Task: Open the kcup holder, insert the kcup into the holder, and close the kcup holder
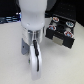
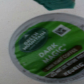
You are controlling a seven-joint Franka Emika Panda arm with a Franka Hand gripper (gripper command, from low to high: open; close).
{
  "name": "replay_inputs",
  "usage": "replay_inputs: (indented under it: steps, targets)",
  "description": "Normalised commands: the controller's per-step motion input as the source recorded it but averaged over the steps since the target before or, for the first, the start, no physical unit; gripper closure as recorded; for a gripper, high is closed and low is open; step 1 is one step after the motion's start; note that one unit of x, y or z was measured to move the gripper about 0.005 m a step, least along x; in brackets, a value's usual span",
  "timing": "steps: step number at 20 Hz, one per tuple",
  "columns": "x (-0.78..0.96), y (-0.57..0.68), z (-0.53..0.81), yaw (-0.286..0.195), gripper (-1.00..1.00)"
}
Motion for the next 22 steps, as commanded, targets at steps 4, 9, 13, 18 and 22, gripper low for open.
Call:
replay_inputs:
  steps: [4,9,13,18,22]
  targets:
    - [0.07,0.01,0.00,-0.038,1.00]
    - [0.06,0.06,0.11,-0.034,1.00]
    - [0.06,0.08,0.16,-0.033,1.00]
    - [0.03,0.12,0.23,-0.016,1.00]
    - [0.02,0.32,0.66,-0.012,1.00]
